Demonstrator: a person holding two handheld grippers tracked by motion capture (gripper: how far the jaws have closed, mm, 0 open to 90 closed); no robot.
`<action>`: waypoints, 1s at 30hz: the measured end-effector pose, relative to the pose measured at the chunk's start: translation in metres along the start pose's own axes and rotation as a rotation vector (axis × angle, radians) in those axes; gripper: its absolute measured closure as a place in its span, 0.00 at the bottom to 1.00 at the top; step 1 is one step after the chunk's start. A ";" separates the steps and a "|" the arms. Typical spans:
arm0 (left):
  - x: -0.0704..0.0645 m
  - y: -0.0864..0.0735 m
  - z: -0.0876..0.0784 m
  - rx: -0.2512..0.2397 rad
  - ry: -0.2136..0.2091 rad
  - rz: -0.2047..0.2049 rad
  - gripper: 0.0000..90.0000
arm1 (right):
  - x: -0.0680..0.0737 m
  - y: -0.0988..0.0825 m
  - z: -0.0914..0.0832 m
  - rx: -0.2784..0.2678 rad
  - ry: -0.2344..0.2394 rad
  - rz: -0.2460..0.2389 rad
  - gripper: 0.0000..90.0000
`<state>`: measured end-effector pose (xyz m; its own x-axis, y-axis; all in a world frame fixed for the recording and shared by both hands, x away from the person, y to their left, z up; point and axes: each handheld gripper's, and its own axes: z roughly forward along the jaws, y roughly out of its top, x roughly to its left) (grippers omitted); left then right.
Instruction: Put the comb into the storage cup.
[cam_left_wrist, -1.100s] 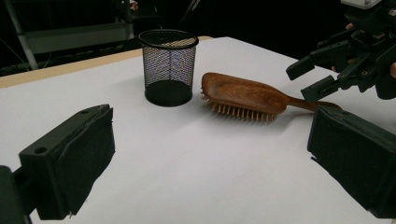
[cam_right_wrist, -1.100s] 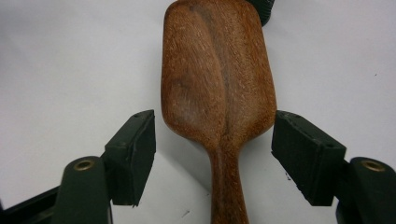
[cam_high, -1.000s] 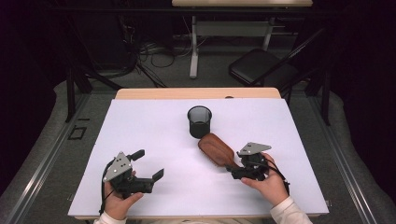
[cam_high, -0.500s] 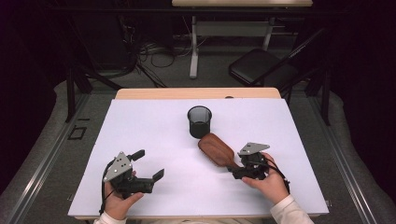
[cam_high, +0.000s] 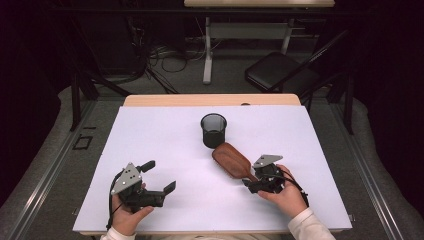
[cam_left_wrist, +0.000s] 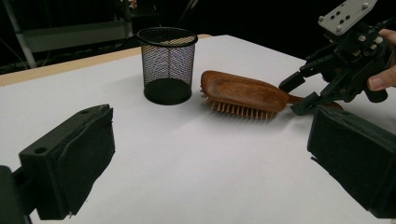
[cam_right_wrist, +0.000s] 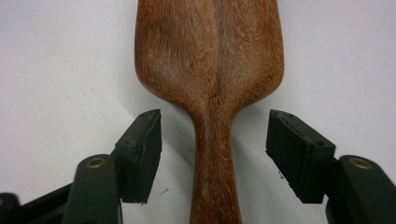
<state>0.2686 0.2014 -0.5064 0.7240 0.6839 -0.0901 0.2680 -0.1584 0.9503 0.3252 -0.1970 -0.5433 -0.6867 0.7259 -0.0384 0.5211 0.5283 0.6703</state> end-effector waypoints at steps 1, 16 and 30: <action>0.000 0.000 0.000 -0.001 0.001 0.001 0.01 | 0.000 0.000 0.000 0.007 0.000 0.000 0.41; 0.000 0.000 0.001 0.001 -0.001 0.001 0.01 | 0.002 0.001 0.004 0.047 0.002 -0.013 0.57; 0.000 0.000 0.001 -0.001 0.001 -0.001 0.01 | 0.002 0.005 0.007 0.065 0.007 0.002 0.65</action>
<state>0.2691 0.2009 -0.5069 0.7227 0.6851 -0.0911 0.2683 -0.1567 0.9505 0.3299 -0.1896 -0.5458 -0.6886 0.7244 -0.0318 0.5544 0.5543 0.6208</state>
